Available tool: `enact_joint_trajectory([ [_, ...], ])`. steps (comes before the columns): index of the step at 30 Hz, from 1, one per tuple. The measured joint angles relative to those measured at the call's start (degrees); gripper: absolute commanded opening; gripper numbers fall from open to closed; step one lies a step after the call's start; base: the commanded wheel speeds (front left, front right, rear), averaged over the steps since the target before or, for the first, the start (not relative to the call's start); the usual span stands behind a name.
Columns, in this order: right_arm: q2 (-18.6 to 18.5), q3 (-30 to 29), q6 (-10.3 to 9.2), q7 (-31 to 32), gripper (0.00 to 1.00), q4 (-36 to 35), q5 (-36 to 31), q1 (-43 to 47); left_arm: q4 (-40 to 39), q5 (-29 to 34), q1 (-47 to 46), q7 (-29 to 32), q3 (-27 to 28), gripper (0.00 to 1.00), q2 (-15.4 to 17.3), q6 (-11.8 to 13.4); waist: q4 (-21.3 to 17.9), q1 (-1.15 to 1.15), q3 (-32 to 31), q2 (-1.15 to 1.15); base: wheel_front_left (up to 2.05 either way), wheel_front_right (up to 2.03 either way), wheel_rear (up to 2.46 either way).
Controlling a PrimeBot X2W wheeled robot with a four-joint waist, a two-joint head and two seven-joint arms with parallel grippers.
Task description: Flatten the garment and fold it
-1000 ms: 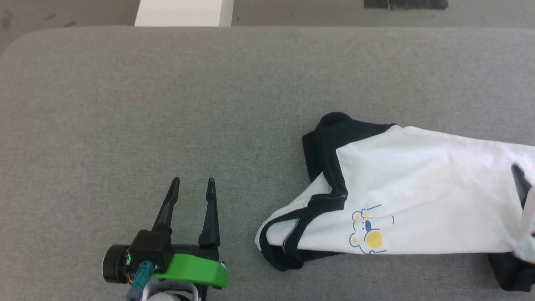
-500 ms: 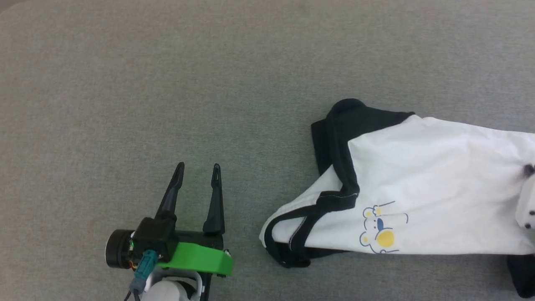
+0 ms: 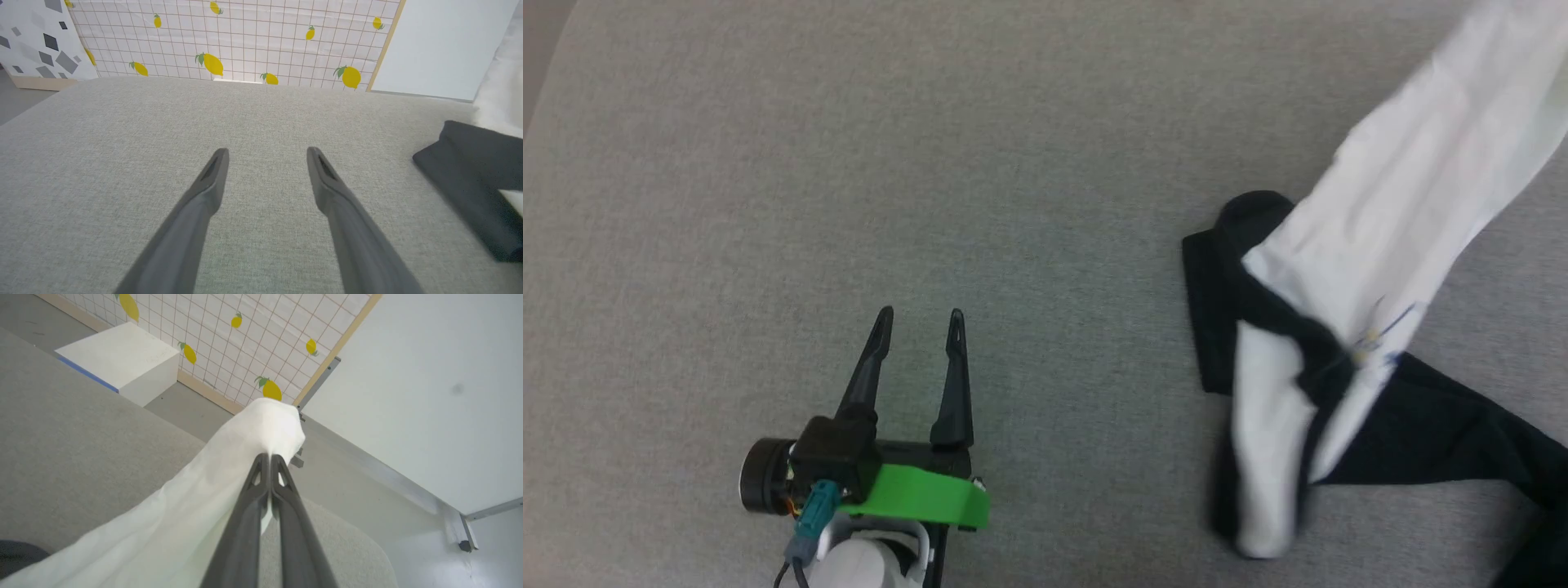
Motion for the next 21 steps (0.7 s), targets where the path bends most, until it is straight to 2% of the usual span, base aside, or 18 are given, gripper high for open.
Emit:
enact_joint_trajectory([
  [3,-0.9,6.2,0.00,-0.2,0.00,2.3,-0.1,-9.0,-0.1,0.0,-1.0,0.0,-0.1,1.00,-0.5,0.0,1.2,0.00,1.5,0.00,0.00,0.00,0.00],
  [6,0.3,10.2,0.00,-2.0,0.00,7.6,-0.7,-15.8,-0.1,-0.1,-2.2,0.0,-0.7,1.00,-1.0,-0.2,2.5,0.00,2.9,0.00,0.00,0.00,0.00],
  [10,3.7,13.4,0.00,-5.4,0.00,15.9,-2.3,-20.5,0.1,-0.3,-3.8,0.0,-1.8,1.00,-1.3,-0.5,4.6,0.01,4.9,0.00,0.00,0.00,0.00],
  [14,5.9,15.0,0.01,-7.3,0.00,23.3,-3.8,-21.4,0.5,-0.6,-4.5,0.0,-2.5,1.00,-1.4,-0.5,6.4,0.01,6.6,0.00,0.00,0.00,0.00],
  [15,6.2,15.3,0.00,-7.7,0.40,25.0,-3.9,-21.4,0.7,-0.6,-4.7,0.0,-2.7,1.00,-1.4,-0.5,6.8,0.01,7.0,0.00,0.00,0.00,0.00],
  [17,6.4,15.8,0.01,-7.7,1.00,27.8,-4.2,-21.4,1.0,-0.7,-4.9,0.0,-3.1,1.00,-1.5,-0.4,7.4,0.01,7.7,0.00,0.00,0.00,0.00],
  [21,6.5,16.3,0.00,-9.6,1.00,30.0,-3.9,-21.6,1.4,-1.0,-5.1,0.0,-3.2,1.00,-1.5,-0.2,7.7,0.01,7.7,0.00,0.00,0.00,0.00],
])
